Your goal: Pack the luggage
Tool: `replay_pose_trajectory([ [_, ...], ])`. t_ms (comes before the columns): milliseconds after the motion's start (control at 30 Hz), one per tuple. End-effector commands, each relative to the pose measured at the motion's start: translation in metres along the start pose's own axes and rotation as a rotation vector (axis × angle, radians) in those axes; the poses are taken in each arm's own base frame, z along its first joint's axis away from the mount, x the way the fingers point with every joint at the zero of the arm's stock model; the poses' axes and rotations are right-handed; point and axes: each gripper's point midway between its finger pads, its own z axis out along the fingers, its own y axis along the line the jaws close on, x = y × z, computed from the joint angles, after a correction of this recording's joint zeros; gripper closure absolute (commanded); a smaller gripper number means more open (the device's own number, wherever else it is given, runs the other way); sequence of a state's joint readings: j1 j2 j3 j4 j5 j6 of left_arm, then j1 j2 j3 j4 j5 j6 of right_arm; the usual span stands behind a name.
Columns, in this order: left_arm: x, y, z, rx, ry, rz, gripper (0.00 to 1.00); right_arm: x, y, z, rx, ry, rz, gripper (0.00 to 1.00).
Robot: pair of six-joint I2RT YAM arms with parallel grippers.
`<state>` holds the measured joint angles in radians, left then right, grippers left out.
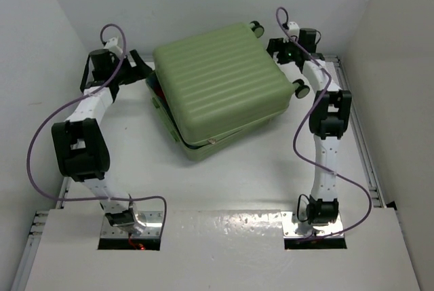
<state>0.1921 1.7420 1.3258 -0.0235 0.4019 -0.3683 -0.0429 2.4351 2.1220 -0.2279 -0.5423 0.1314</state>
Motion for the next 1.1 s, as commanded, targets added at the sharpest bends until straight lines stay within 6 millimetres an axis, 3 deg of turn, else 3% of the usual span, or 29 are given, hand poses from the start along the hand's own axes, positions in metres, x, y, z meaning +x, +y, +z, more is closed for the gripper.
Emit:
replay_pose_trajectory([
  [0,0.010,-0.050,0.005,0.110,0.030,0.017,0.13,-0.046,0.034,0.021,-0.134,-0.166,-0.055,0.00],
  [33,0.015,-0.056,0.010,0.111,0.050,0.019,0.13,-0.047,0.035,0.023,-0.148,-0.177,-0.050,0.00],
  [67,0.026,-0.069,0.016,0.128,0.074,0.029,0.13,-0.043,0.056,0.031,-0.196,-0.179,-0.043,0.00],
  [167,0.058,-0.083,0.026,0.133,0.139,0.016,0.13,-0.049,0.087,0.043,-0.318,-0.224,-0.105,0.00],
  [233,0.067,-0.092,0.030,0.158,0.150,0.002,0.13,-0.038,0.110,0.049,-0.404,-0.203,-0.060,0.00],
  [300,0.067,-0.102,0.024,0.186,0.135,-0.001,0.13,-0.046,0.130,0.046,-0.487,-0.243,-0.090,0.00],
  [367,0.050,-0.115,0.009,0.223,0.084,0.007,0.13,-0.059,0.160,0.036,-0.579,-0.278,-0.102,0.00],
  [400,0.047,-0.117,0.004,0.226,0.076,0.010,0.13,-0.058,0.167,0.034,-0.601,-0.279,-0.105,0.00],
  [433,0.041,-0.122,-0.002,0.241,0.062,0.016,0.13,-0.065,0.184,0.025,-0.632,-0.285,-0.111,0.00],
  [533,0.024,-0.130,-0.025,0.234,0.019,0.027,0.13,-0.085,0.208,0.013,-0.668,-0.340,-0.175,0.00],
  [567,0.028,-0.130,-0.030,0.231,0.025,0.025,0.13,-0.084,0.220,0.014,-0.687,-0.334,-0.179,0.00],
  [633,0.013,-0.130,-0.046,0.201,-0.028,0.043,0.11,-0.089,0.228,0.012,-0.694,-0.338,-0.200,0.00],
  [767,0.028,-0.118,-0.061,0.132,0.009,0.026,0.10,-0.070,0.229,0.028,-0.651,-0.304,-0.258,0.00],
  [900,0.042,-0.087,-0.066,0.029,0.028,-0.013,0.06,-0.047,0.210,0.057,-0.562,-0.264,-0.266,0.00],
  [933,0.046,-0.075,-0.066,-0.015,0.033,-0.022,0.03,-0.055,0.209,0.059,-0.542,-0.285,-0.284,0.00],
  [1000,0.046,-0.054,-0.070,-0.079,0.036,-0.044,0.01,-0.044,0.198,0.074,-0.500,-0.268,-0.287,0.00],
  [1067,0.034,-0.035,-0.070,-0.160,0.022,-0.073,0.01,-0.052,0.189,0.080,-0.427,-0.295,-0.298,0.00],
])
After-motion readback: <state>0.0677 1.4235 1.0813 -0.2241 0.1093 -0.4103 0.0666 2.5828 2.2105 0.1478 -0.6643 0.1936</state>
